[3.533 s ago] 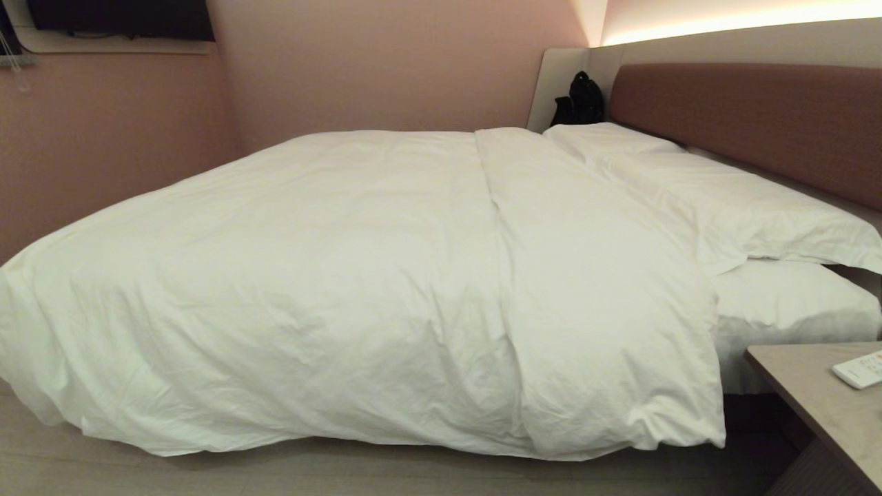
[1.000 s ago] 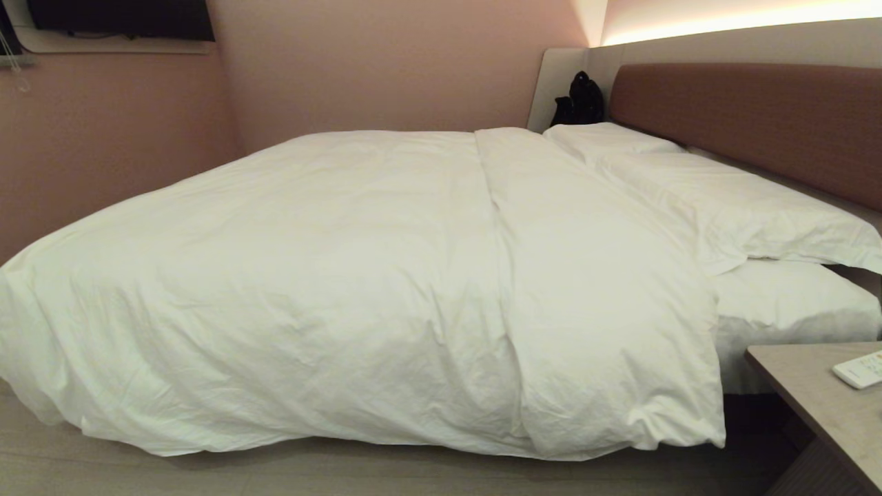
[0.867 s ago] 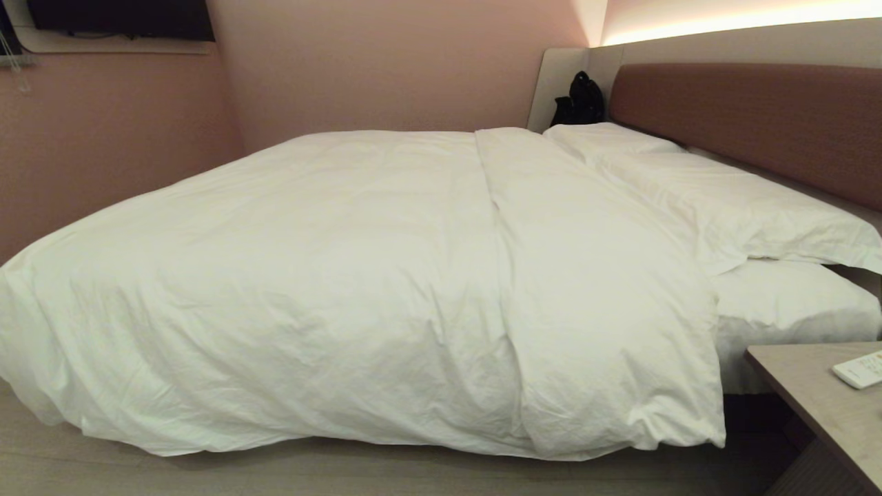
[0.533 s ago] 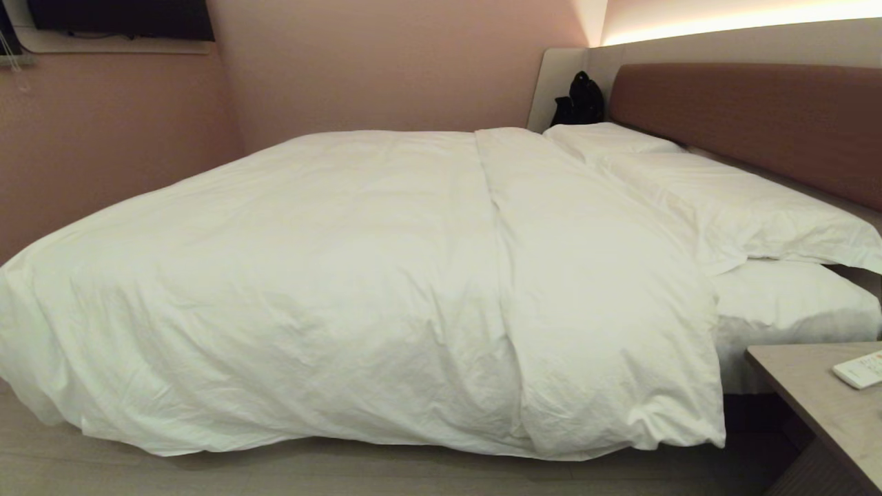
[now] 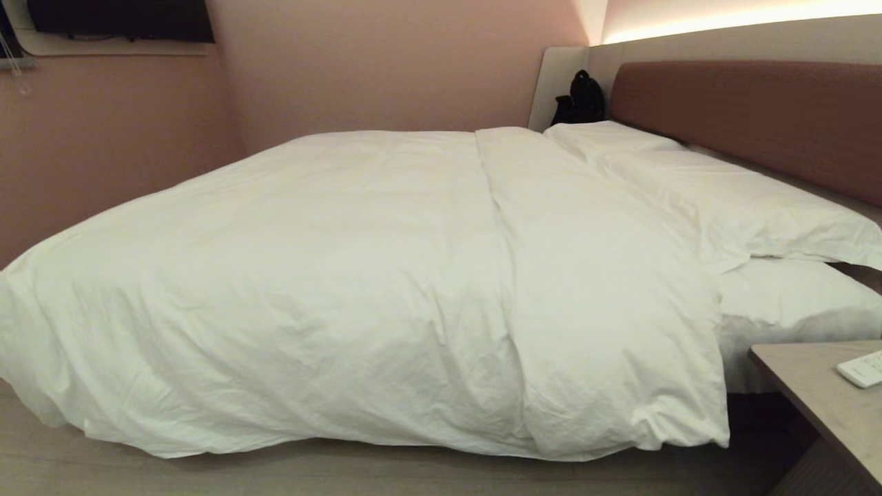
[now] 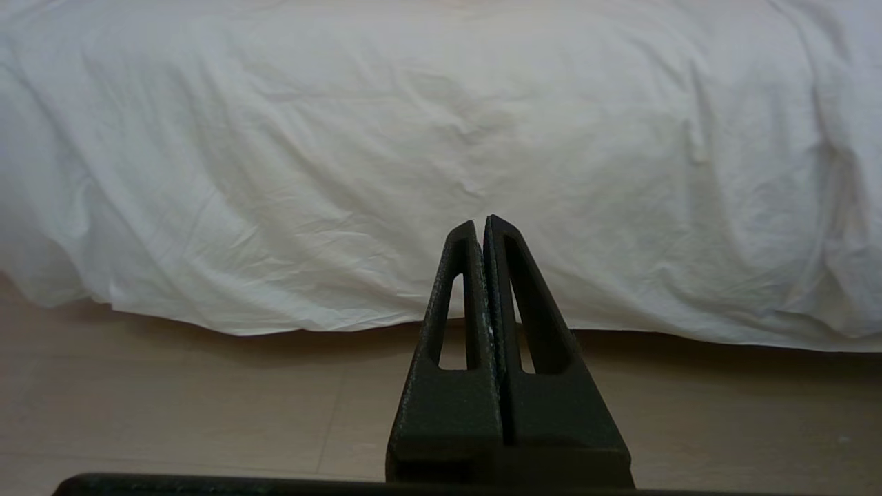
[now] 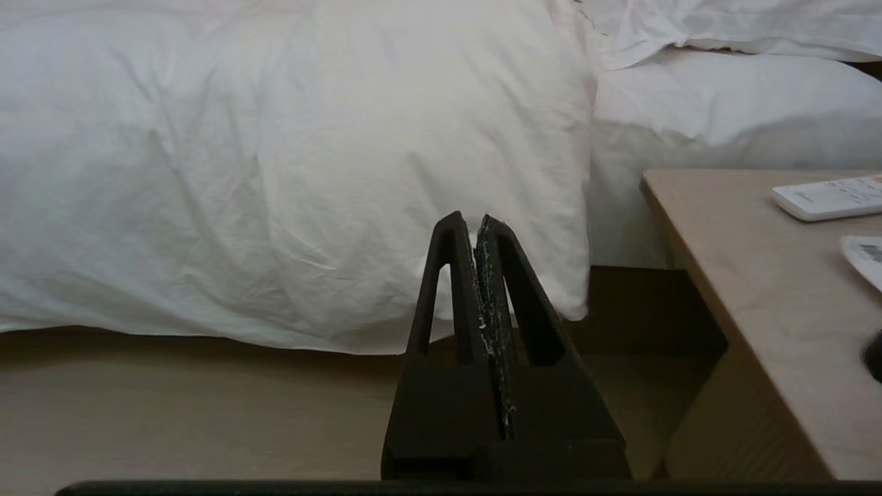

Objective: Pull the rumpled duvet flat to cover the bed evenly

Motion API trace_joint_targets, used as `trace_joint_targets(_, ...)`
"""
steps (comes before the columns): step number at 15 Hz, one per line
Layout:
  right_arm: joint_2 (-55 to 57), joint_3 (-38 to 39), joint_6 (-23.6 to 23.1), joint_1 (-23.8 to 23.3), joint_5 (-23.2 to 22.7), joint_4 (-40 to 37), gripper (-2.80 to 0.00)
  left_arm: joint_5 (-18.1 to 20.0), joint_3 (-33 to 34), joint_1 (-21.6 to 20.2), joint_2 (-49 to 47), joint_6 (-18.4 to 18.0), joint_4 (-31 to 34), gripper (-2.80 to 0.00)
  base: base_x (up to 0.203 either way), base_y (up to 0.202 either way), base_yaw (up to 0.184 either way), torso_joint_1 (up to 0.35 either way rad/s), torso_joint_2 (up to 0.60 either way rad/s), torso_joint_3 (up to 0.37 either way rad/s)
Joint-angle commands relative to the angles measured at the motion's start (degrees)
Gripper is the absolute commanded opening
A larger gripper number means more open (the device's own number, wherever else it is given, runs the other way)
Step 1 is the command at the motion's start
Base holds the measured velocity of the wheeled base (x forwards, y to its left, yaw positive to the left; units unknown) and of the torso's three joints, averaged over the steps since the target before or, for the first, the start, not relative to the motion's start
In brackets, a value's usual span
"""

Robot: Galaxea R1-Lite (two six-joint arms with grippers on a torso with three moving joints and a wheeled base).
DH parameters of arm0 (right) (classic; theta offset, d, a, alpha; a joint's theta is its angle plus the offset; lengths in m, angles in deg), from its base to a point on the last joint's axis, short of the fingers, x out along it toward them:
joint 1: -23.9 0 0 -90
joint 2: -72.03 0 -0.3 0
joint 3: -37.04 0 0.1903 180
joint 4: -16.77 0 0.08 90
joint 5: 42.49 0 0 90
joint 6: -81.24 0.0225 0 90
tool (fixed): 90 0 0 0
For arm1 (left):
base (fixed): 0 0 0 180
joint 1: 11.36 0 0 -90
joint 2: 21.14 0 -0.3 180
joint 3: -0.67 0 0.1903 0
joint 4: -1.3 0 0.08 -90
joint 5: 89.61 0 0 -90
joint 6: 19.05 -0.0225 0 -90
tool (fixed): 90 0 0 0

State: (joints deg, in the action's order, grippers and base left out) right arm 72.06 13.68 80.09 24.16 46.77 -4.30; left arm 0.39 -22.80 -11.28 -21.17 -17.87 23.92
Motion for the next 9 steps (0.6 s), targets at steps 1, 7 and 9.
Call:
trace_joint_targets(1,-0.02,0.00,0.00,0.00,-0.05,0.07,-2.80,0.00,0.01,0.01,0.02,0.05,-0.05,-2.80,0.000,0.164,-0.001,0.002,0.00,-0.002)
trace_joint_targets(7,-0.02,0.00,-0.02,0.00,-0.05,0.07,-2.80,0.00,0.01,0.01,0.02,0.05,-0.04,-2.80,0.000,0.199,-0.001,0.000,0.00,0.003)
trace_joint_targets(9,-0.02,0.00,0.00,0.00,-0.05,0.07,-2.80,0.00,0.01,0.01,0.02,0.05,-0.05,-2.80,0.000,0.194,0.000,0.002,0.00,0.003)
